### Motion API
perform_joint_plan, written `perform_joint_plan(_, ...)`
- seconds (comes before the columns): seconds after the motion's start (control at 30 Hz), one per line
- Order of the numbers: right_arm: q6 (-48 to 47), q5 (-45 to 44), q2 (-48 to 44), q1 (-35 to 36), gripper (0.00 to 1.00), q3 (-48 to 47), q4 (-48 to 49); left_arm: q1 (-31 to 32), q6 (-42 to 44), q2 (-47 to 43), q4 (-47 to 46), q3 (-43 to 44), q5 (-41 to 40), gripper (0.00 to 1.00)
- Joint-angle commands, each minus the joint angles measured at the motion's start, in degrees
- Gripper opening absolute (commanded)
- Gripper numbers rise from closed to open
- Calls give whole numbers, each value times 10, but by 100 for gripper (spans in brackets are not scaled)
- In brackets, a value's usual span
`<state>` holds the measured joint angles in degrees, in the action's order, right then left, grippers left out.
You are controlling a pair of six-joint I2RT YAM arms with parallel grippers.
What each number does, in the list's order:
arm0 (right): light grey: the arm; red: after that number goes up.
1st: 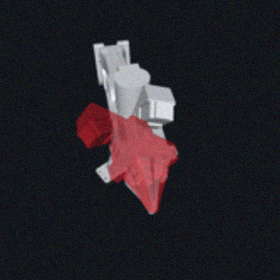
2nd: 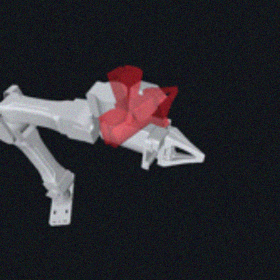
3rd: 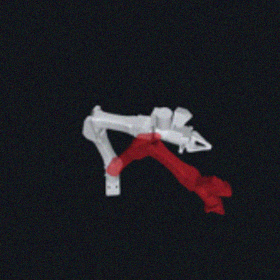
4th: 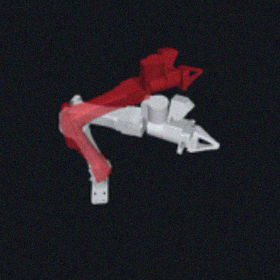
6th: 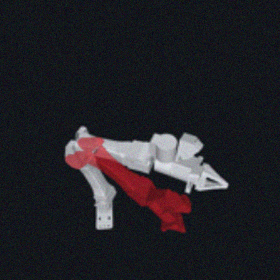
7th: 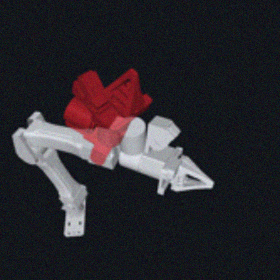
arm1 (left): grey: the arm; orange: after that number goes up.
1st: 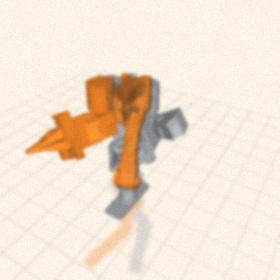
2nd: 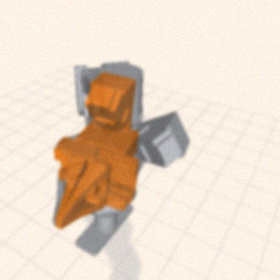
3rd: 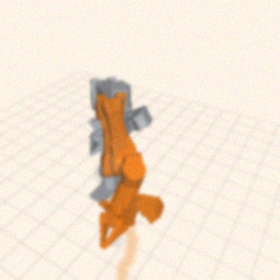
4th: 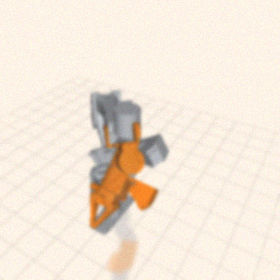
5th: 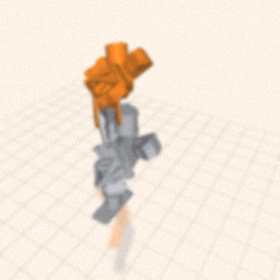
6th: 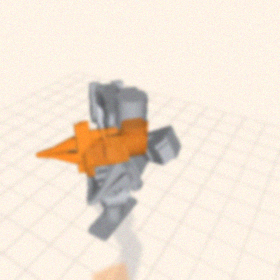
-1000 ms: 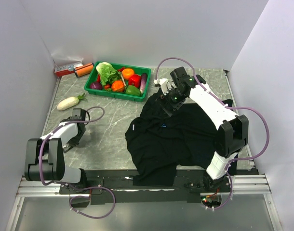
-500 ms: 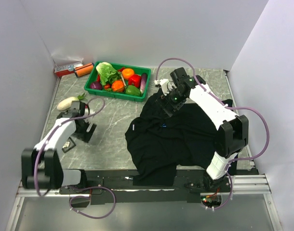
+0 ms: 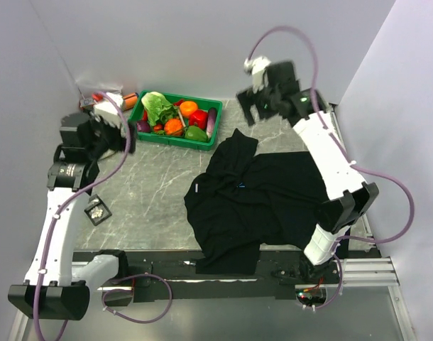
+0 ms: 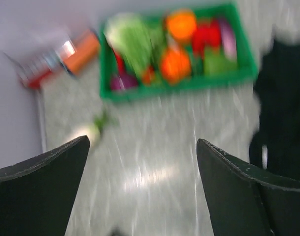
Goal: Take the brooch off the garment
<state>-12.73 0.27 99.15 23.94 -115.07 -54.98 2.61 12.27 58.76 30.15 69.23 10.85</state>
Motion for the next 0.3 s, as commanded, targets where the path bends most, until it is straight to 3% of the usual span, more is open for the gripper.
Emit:
perform_joint_plan(0.0, 23, -97, -10, -9, 100, -144, 33, 0, -73, 17, -224, 79, -33, 96)
perform_joint_plan(0.17, 30, -107, -54, -49, 100, -186, 122, 0, -103, 138, -215, 267, -67, 96)
perform_joint_plan(0.27, 12, -156, -111, -63, 100, -143, 270, 0, -103, 180, -254, 337, -101, 96)
